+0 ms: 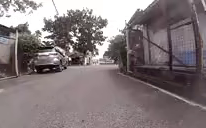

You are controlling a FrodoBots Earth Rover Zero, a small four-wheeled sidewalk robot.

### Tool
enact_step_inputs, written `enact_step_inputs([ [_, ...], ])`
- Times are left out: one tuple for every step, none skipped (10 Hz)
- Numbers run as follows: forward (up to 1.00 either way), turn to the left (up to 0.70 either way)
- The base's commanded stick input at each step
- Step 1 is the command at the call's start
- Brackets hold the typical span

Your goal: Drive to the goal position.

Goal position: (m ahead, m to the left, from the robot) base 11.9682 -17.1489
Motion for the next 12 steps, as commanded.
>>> enact_step_inputs([
  [0.7, 0.0],
  [0.7, 0.0],
  [0.7, 0.0],
  [0.7, 0.0],
  [0.7, 0.0],
  [0.7, 0.0],
  [0.7, 0.0],
  [0.7, 0.0],
  [0.7, 0.0],
  [0.7, 0.0],
  [0.7, 0.0],
  [0.7, 0.0],
])
